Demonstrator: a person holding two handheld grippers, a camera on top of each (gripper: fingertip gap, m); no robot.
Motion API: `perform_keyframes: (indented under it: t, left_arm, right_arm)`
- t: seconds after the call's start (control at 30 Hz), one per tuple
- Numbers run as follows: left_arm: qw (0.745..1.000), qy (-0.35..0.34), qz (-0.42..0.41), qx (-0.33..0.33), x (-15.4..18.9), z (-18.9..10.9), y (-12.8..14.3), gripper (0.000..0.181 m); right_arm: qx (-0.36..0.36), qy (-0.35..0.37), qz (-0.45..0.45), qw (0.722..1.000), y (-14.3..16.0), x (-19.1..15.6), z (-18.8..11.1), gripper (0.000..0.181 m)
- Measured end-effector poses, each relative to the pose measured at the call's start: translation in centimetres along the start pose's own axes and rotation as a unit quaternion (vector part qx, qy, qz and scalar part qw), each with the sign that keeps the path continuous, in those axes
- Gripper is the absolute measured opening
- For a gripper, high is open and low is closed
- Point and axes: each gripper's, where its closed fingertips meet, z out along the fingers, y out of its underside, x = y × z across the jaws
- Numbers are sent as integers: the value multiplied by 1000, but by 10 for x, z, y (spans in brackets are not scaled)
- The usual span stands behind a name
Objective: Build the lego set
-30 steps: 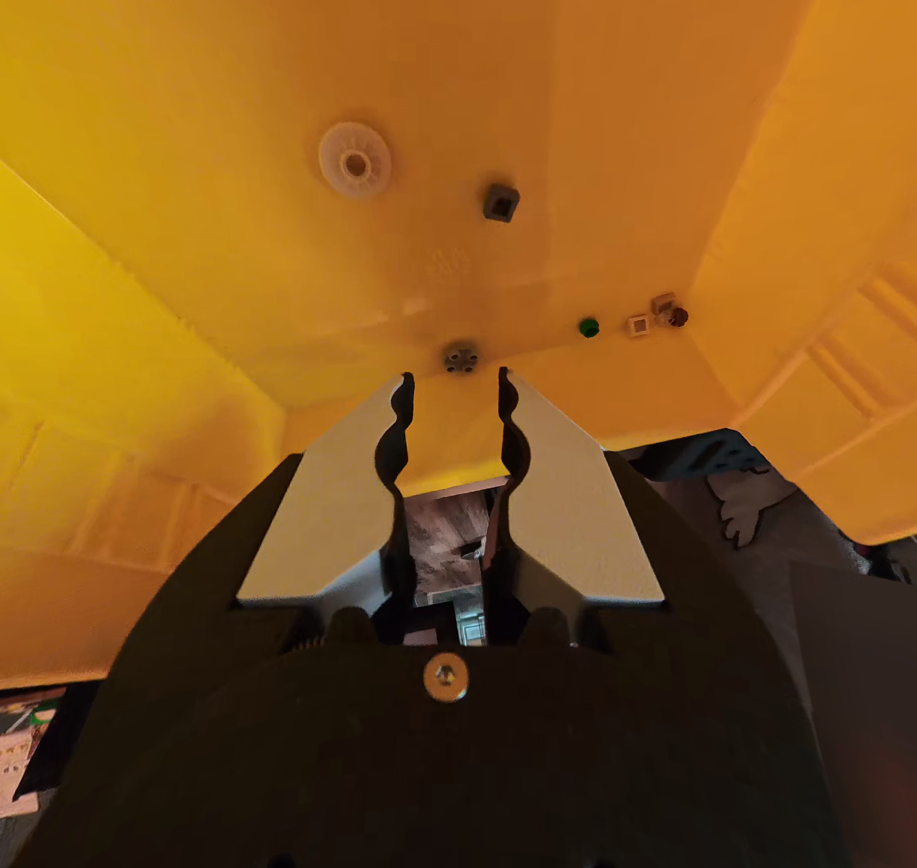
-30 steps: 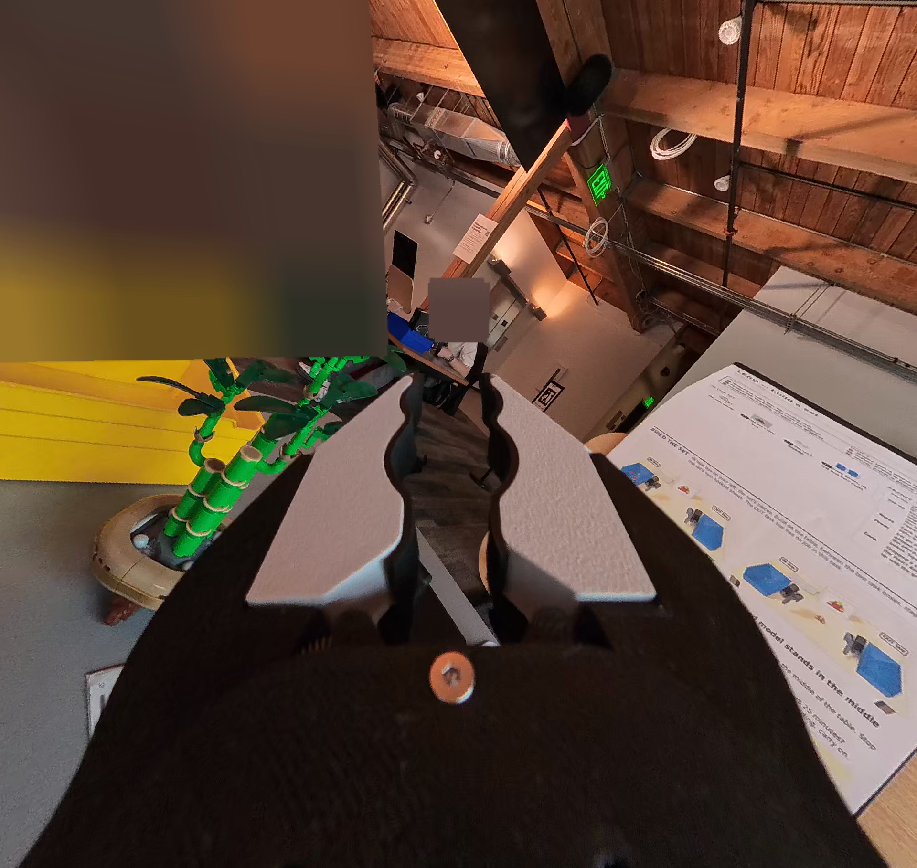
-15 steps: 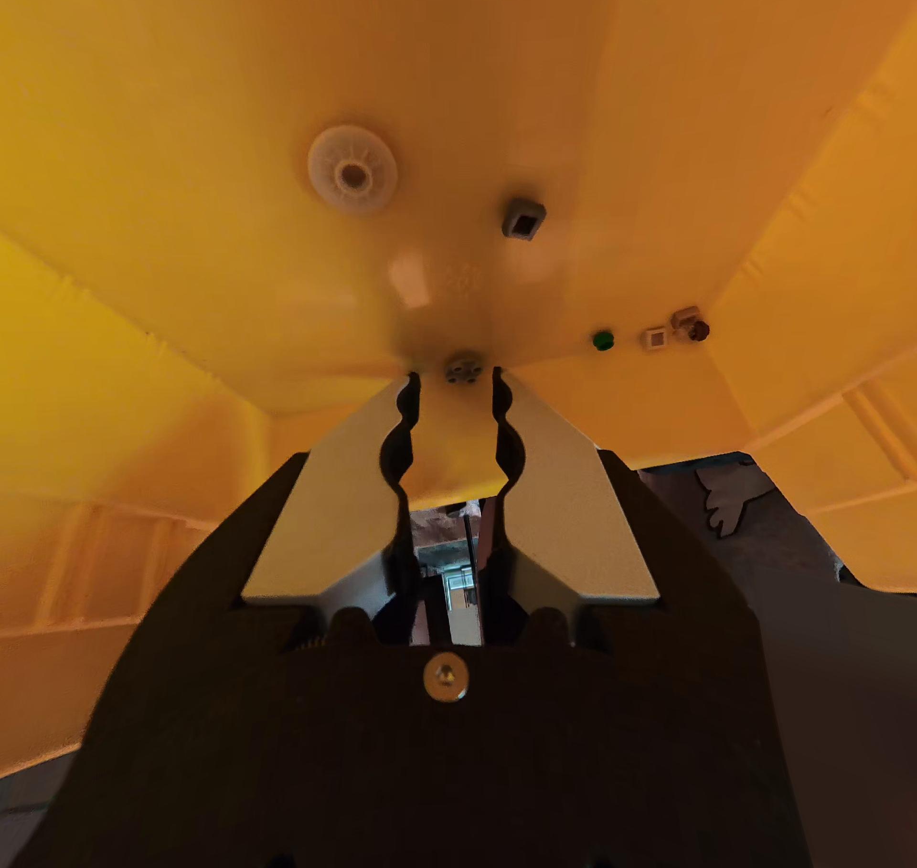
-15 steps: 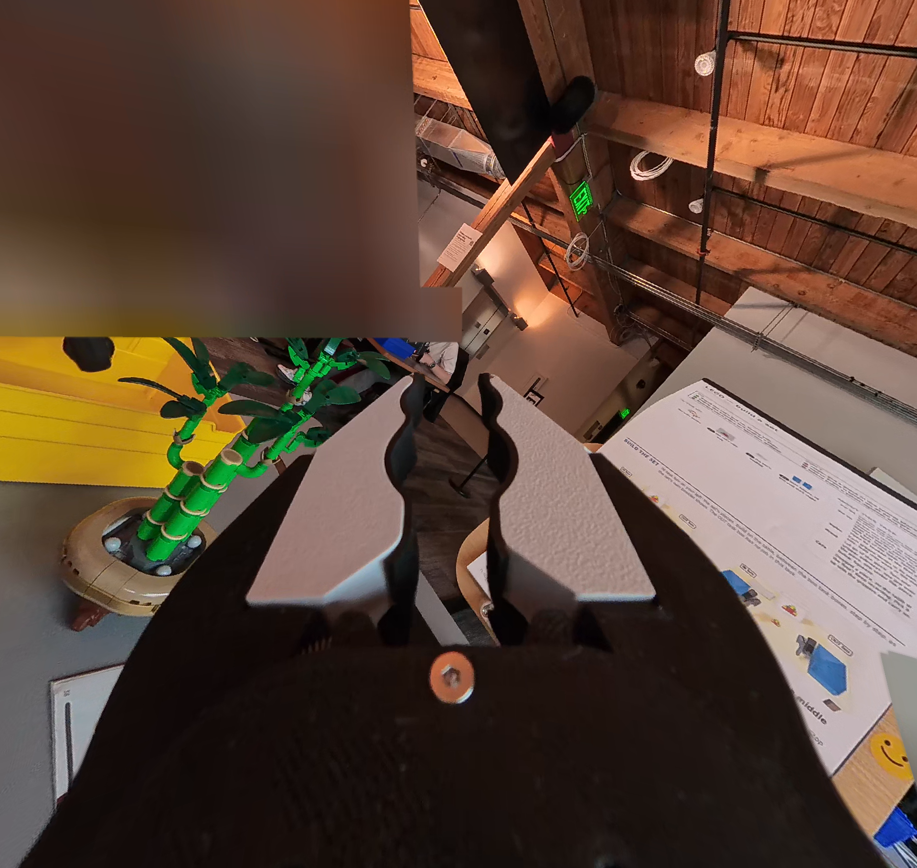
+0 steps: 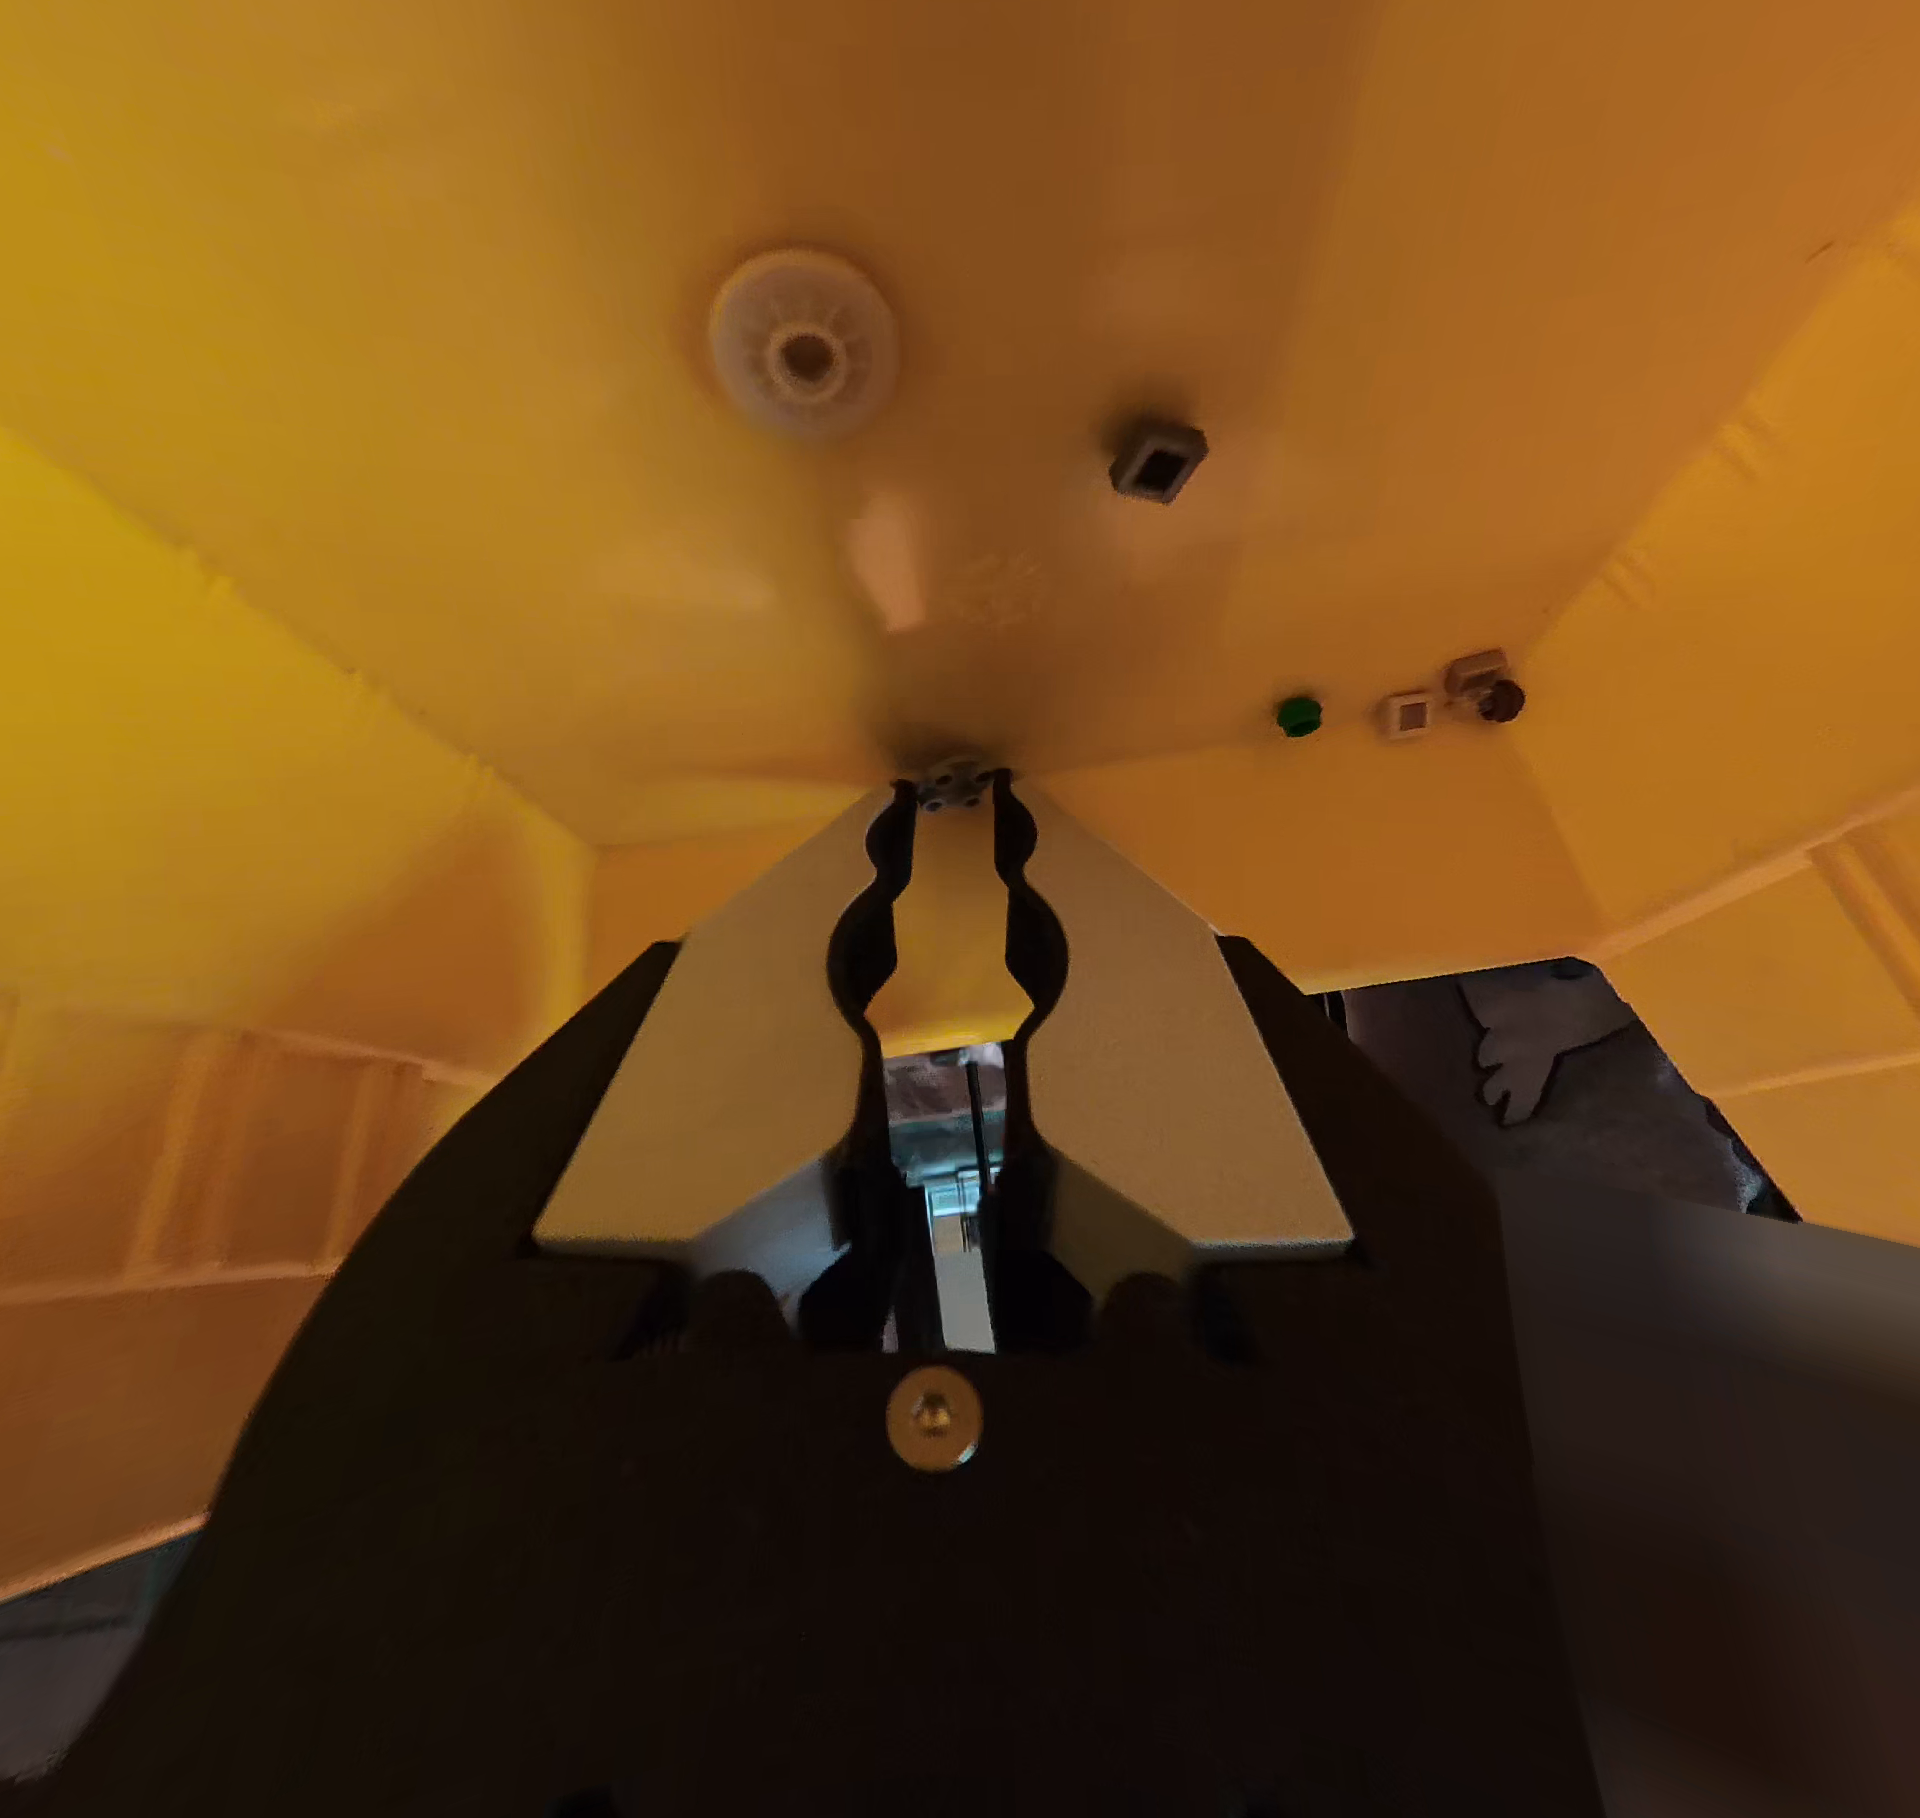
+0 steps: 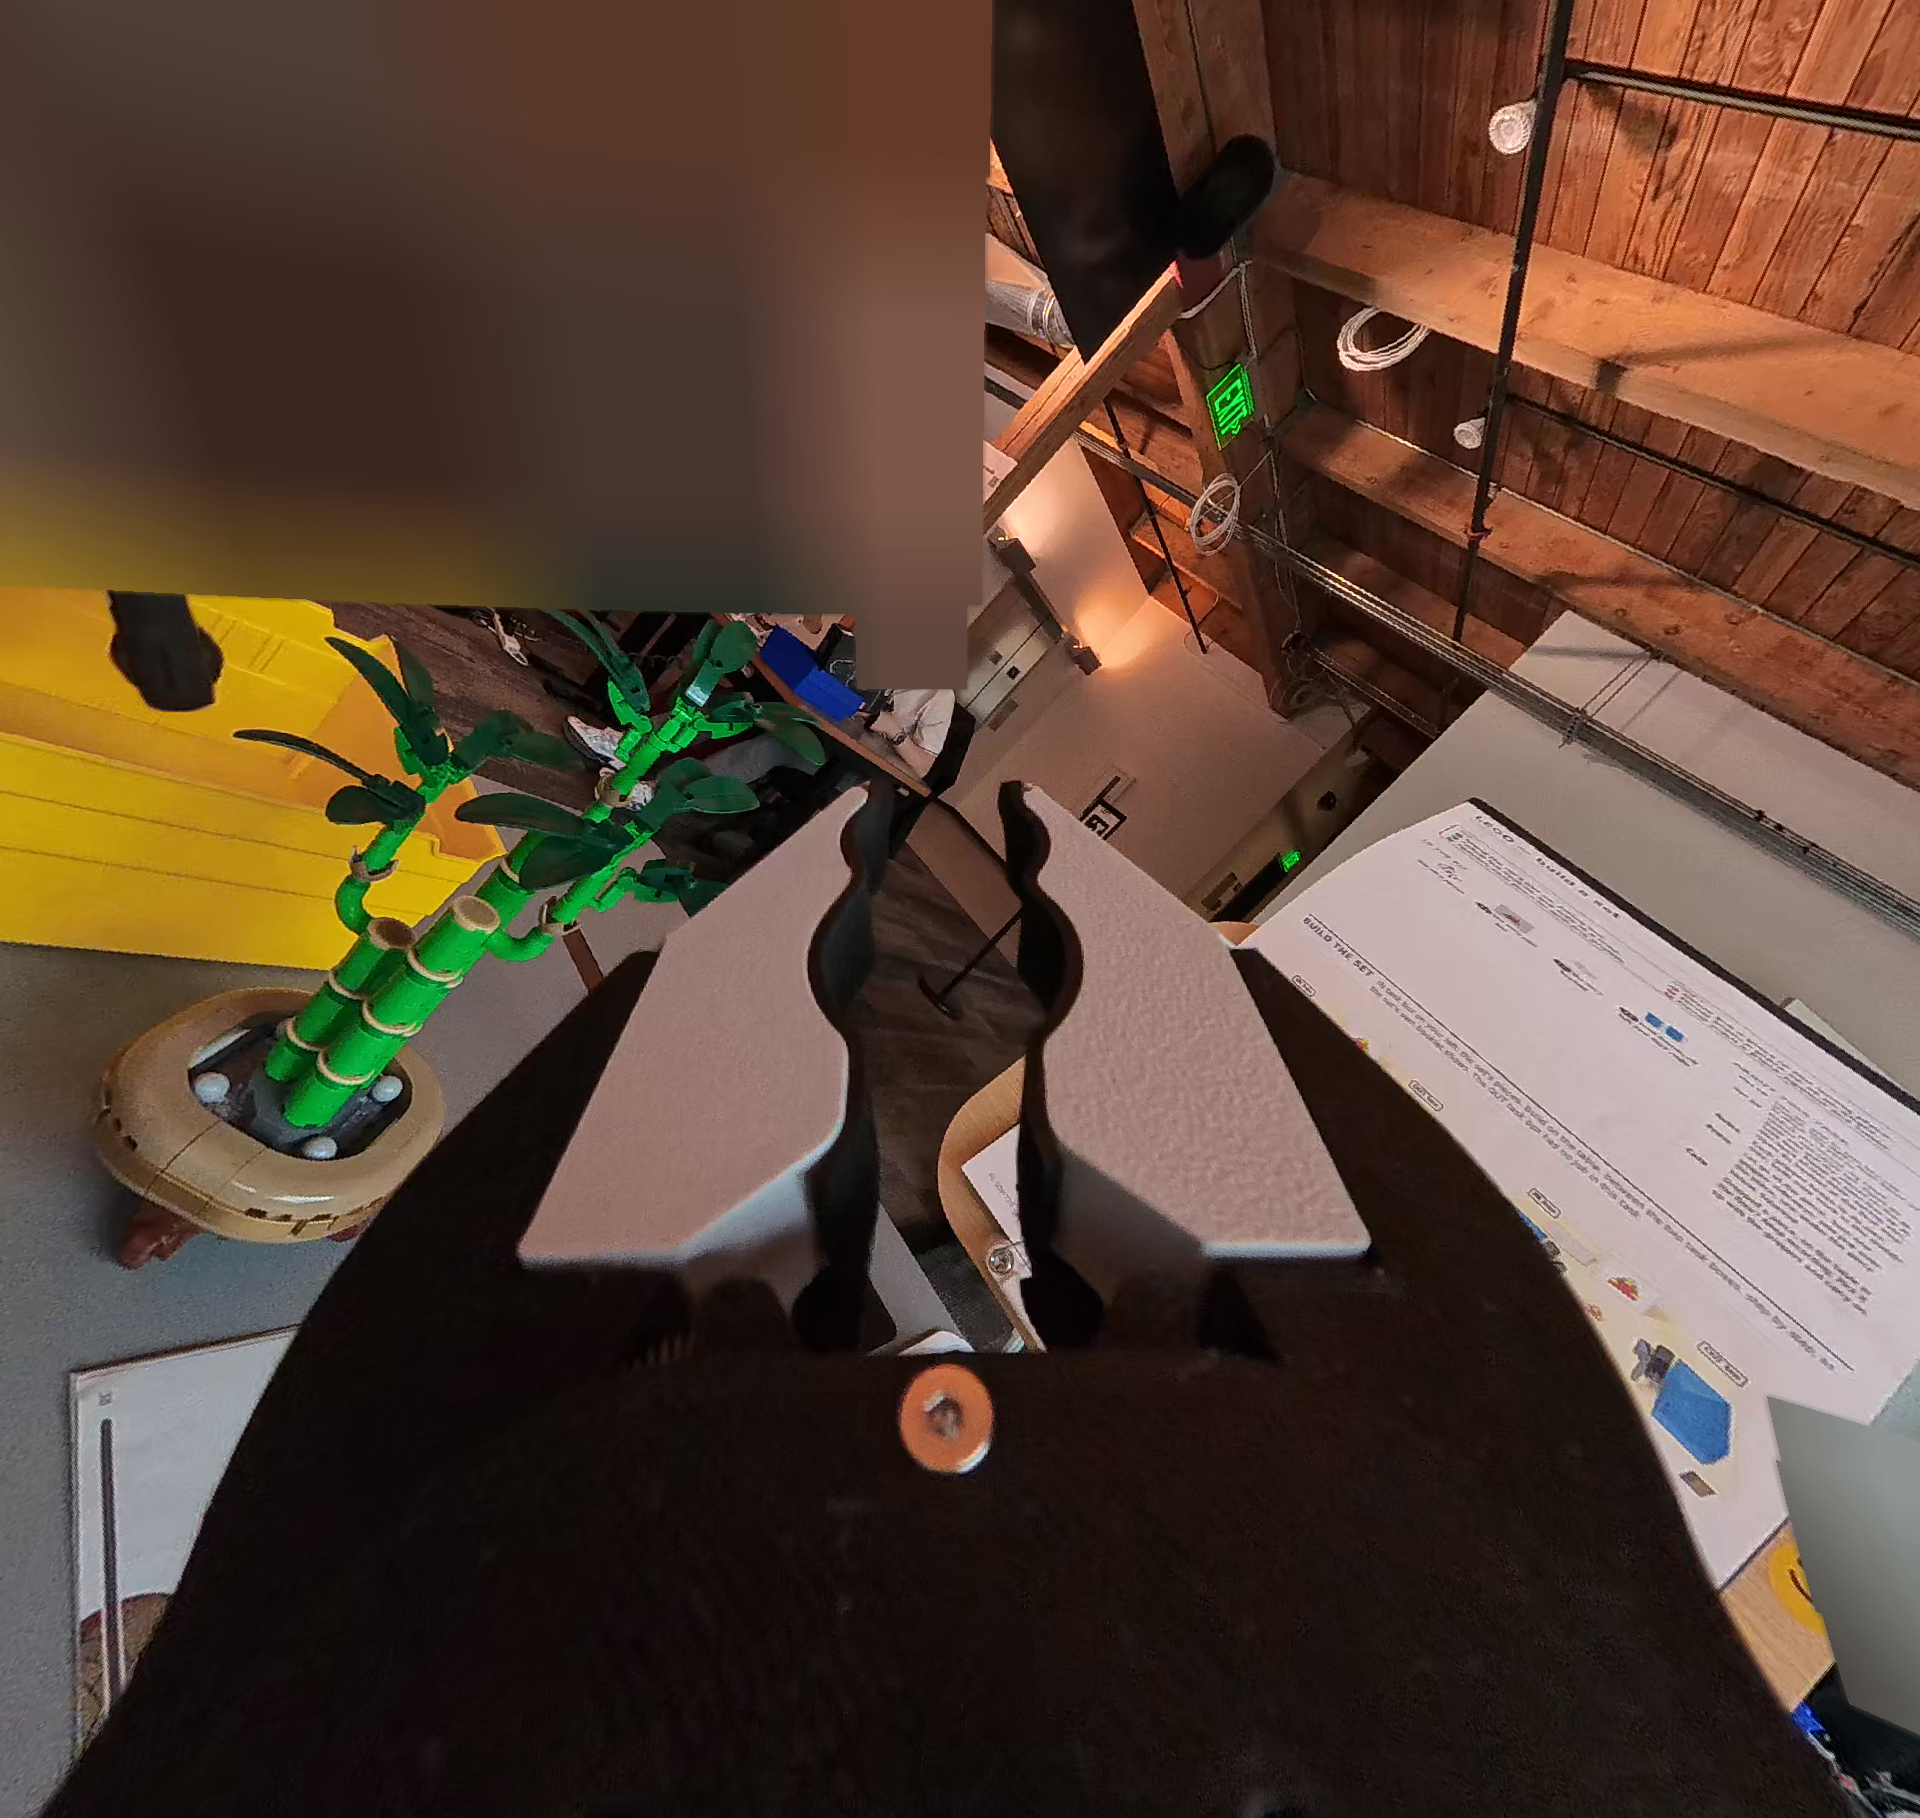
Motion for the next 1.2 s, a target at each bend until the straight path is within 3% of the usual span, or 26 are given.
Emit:
perform_keyframes:
  t: [0.23,0.4,0.53,0.6,0.73,0.83,1.0,1.07,1.2]
  left_arm:
    - [992,-18,-28,121,-8,-36,0,13]
    - [965,-29,-26,259,-3,-80,13,13]
    - [919,-40,30,392,18,-128,17,13]
    - [895,-45,53,441,35,-149,20,14]
    - [812,13,212,544,125,-193,25,13]
    - [750,73,349,558,203,-202,40,13]
    - [664,210,507,509,304,-192,67,13]
    - [645,272,527,482,325,-191,72,13]
    - [641,346,535,429,339,-187,72,12]
  right_arm:
    - [14,1,0,1000,-10,2,-3,20]
    - [39,3,9,999,-32,10,-12,21]
    - [60,-10,20,998,-49,12,-18,21]
    - [53,-53,30,997,-52,0,-17,21]
    - [33,-156,24,987,-57,-36,-19,24]
    - [30,-232,13,972,-65,-62,-29,25]
    - [27,-372,39,927,-74,-104,-56,28]
    - [11,-403,34,914,-69,-117,-61,29]
    - [-29,-425,14,905,-50,-135,-57,33]
